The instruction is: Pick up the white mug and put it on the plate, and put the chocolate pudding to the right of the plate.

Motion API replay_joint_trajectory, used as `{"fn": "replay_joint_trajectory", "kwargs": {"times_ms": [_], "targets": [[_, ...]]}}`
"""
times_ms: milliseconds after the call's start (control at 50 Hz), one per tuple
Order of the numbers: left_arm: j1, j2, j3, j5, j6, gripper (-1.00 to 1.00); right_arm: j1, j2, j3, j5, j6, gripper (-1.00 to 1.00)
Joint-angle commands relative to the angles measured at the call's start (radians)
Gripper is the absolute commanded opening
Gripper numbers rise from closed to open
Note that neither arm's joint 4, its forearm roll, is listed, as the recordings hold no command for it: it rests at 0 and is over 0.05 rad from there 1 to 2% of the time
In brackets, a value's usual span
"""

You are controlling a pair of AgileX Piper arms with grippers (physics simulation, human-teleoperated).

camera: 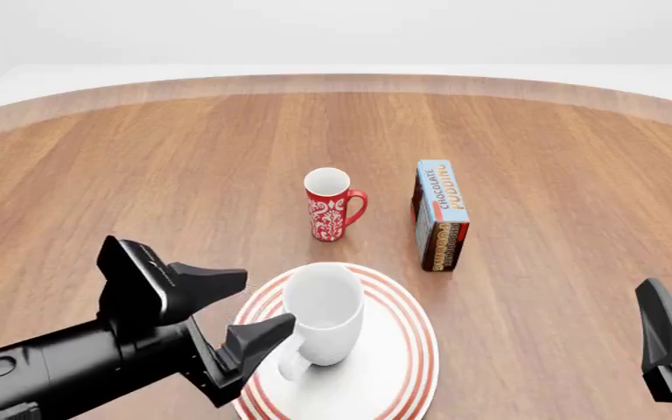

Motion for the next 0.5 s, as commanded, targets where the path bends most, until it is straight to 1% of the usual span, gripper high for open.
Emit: {"fn": "replay_joint_trajectory", "kwargs": {"times_ms": [20, 180, 260, 280, 300, 400, 500], "targets": [[0.030, -0.108, -0.062, 0.117, 0.062, 1.00, 0.000, 0.000, 0.000, 0.000, -0.001, 1.00], [0.074, -0.196, -0.096, 0.187, 0.109, 1.00, -0.001, 0.000, 0.000, 0.000, -0.002, 1.00], [0.114, -0.256, -0.121, 0.238, 0.154, 1.00, 0.000, 0.000, 0.000, 0.000, -0.002, 1.00], [0.114, -0.256, -0.121, 0.238, 0.154, 1.00, 0.000, 0.000, 0.000, 0.000, -0.002, 1.00], [0.137, -0.285, -0.141, 0.271, 0.176, 1.00, 0.000, 0.000, 0.000, 0.000, -0.002, 1.00], [0.167, -0.328, -0.163, 0.307, 0.201, 1.00, 0.000, 0.000, 0.000, 0.000, -0.002, 1.00], [0.225, -0.400, -0.166, 0.332, 0.215, 1.00, 0.000, 0.000, 0.000, 0.000, -0.002, 1.00]]}}
